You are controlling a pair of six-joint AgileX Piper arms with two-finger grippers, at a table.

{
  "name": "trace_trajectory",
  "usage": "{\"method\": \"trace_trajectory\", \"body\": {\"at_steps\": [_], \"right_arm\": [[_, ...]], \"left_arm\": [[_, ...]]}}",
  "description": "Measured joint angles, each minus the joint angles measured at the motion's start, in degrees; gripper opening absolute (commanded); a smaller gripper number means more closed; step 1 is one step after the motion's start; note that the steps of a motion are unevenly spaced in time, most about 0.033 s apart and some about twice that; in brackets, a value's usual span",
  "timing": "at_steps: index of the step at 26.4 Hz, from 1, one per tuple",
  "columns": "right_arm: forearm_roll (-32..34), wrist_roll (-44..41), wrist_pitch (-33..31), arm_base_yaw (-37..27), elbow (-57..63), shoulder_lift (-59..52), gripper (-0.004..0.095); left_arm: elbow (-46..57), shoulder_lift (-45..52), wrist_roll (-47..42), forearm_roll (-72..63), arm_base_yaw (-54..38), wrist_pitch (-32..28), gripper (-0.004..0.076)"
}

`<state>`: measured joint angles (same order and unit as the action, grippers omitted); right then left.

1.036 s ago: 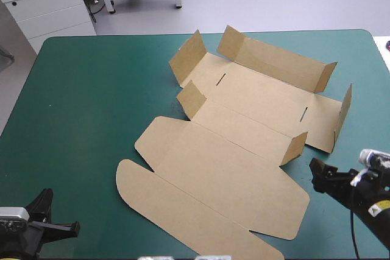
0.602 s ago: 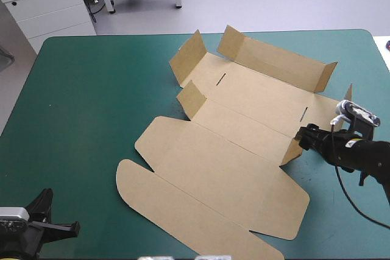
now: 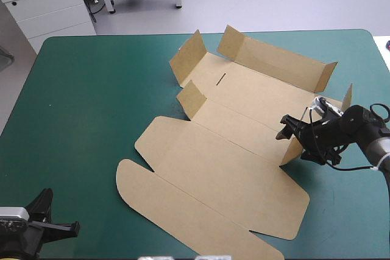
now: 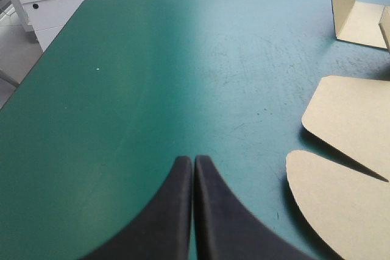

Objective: Fold the box

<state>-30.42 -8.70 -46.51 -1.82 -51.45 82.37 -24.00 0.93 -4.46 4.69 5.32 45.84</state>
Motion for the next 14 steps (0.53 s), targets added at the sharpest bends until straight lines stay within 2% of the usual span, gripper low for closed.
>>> {"method": "trace_trajectory", "body": {"at_steps": [1,2,3,4,11,14], "right_arm": [[-0.14,0.0,-1.02,0.0,0.0,0.22,0.0413],[-0.14,0.0,-1.84,0.0,0.0,0.29,0.0142],[-0.08,0.0,-2.9,0.0,0.0,0.29,0.0029],[-0.08,0.0,-3.5,0.0,0.0,0.29,-0.0005],[0.8,0.71,-5.2,0.0,0.0,0.29,0.0],[1.1,3.53,-6.03,0.0,-0.58,0.29,0.0]], "left_arm": [[0.0,0.0,0.0,0.0,0.0,0.0,-0.001],[0.0,0.0,0.0,0.0,0.0,0.0,-0.001],[0.0,0.0,0.0,0.0,0.0,0.0,-0.001],[0.0,0.0,0.0,0.0,0.0,0.0,-0.001],[0.0,0.0,0.0,0.0,0.0,0.0,-0.001],[0.0,0.0,0.0,0.0,0.0,0.0,-0.001]]}}
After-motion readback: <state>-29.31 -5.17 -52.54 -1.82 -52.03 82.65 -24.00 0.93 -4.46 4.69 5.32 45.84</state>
